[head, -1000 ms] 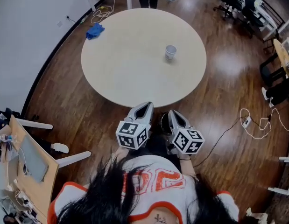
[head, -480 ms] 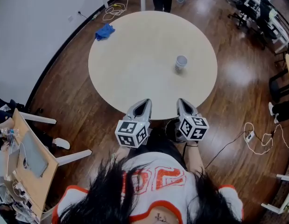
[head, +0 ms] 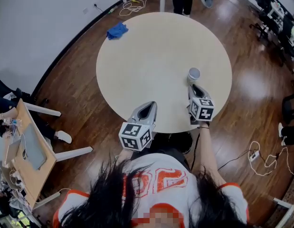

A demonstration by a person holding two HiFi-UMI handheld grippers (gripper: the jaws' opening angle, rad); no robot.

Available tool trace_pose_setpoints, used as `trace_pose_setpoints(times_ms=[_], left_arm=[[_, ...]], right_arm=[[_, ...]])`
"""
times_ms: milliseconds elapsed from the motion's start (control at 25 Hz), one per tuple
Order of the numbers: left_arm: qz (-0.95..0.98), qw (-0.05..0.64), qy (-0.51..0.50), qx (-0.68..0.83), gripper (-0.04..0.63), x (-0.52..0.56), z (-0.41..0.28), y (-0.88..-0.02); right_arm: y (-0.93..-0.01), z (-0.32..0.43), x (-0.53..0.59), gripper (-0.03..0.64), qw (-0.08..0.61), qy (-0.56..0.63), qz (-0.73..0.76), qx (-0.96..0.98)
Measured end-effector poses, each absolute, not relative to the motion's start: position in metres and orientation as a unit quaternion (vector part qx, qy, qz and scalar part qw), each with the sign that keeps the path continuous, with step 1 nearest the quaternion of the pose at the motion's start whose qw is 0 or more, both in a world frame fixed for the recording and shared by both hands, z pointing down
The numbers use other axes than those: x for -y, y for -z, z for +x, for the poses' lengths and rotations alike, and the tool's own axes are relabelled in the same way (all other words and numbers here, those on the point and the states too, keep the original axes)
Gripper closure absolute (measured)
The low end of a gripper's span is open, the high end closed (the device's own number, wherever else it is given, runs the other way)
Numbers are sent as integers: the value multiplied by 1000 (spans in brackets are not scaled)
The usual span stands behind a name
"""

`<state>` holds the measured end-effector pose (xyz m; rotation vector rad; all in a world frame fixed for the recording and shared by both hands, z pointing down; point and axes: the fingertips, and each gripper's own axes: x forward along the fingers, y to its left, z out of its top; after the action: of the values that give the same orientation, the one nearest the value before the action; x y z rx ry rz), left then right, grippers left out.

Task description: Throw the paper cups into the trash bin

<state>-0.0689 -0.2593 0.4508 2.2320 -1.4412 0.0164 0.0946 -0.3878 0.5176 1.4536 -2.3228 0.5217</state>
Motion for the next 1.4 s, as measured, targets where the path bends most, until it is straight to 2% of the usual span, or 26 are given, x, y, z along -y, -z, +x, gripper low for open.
trace_pose_setpoints(times_ms=[240,560,800,960,1400], left_arm=[[804,252,-14,539,595,274,-76,-460],[799,259,-29,542,595,280,-78,-466],[794,263,-33,547,595,283,-86,-472],[792,264,-31,549,595,283,-89,-471],[805,261,-22,532,595,266,-101,-469]], right_arm=[[-555,93,435,521,248,-167,493,817],[-597,94,469,503,359,-143,462,798],[-614,95,475,505,450,-81,434,777],[-615,106,472,579,439,-123,464,760],[-549,86,416,586,304,-160,513,787]])
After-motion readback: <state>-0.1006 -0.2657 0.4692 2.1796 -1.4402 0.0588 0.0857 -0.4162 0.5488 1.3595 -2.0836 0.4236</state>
